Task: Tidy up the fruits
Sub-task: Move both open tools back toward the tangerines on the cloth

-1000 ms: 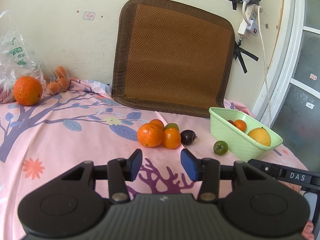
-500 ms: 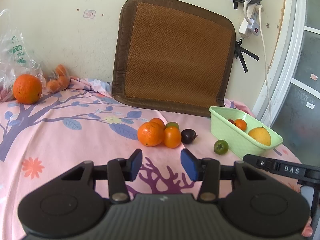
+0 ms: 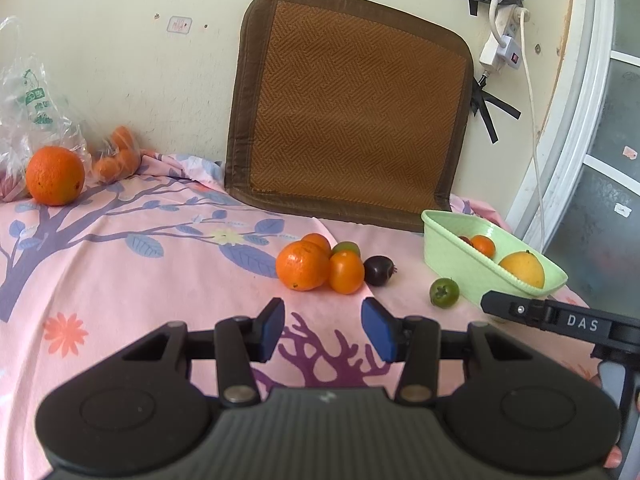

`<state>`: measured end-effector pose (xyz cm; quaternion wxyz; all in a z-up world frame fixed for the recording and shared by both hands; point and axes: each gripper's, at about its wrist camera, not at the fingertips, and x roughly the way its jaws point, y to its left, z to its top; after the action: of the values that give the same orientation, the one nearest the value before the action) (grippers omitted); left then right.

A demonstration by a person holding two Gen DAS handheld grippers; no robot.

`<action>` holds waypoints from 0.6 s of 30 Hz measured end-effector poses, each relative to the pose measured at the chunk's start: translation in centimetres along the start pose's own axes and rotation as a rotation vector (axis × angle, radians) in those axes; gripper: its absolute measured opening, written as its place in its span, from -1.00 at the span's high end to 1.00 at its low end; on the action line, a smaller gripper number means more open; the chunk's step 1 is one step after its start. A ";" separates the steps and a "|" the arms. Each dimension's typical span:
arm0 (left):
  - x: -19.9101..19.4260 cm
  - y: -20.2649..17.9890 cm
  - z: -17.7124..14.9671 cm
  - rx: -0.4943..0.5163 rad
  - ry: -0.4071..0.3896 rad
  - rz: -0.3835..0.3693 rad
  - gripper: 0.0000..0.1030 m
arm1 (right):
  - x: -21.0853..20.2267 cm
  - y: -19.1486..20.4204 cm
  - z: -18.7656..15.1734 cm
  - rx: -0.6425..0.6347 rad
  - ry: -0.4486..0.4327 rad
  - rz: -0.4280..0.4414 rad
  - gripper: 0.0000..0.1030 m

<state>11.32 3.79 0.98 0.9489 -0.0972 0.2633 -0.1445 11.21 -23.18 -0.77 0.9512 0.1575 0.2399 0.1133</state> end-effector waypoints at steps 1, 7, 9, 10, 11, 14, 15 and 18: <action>0.0 0.0 0.0 0.000 0.000 0.001 0.16 | -0.1 -0.1 0.0 0.008 -0.005 -0.006 0.25; 0.0 0.0 0.0 0.000 0.000 0.000 0.16 | -0.2 -0.7 0.1 0.044 -0.017 -0.023 0.24; 0.0 0.0 0.0 -0.001 0.000 -0.002 0.16 | -0.2 -0.4 0.0 0.023 -0.016 -0.025 0.17; 0.0 0.0 0.0 -0.002 0.000 -0.003 0.16 | -0.3 -0.2 -0.1 0.007 -0.018 -0.020 0.15; 0.0 0.0 0.0 -0.003 0.000 -0.005 0.16 | -0.4 0.1 -0.1 -0.015 -0.016 -0.010 0.15; 0.0 0.3 0.1 -0.017 0.007 -0.014 0.14 | -0.5 1.1 -0.4 -0.084 -0.007 0.010 0.15; 0.0 0.5 0.2 -0.025 0.010 -0.017 0.13 | -0.6 1.4 -0.5 -0.106 -0.005 0.017 0.15; 0.4 0.8 0.5 -0.042 0.029 -0.027 0.13 | -0.5 2.3 -0.3 -0.164 0.007 0.044 0.15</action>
<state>12.07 4.43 1.05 0.9406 -0.1186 0.2787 -0.1533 10.30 -21.14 -0.03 0.9574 0.0837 0.2294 0.1540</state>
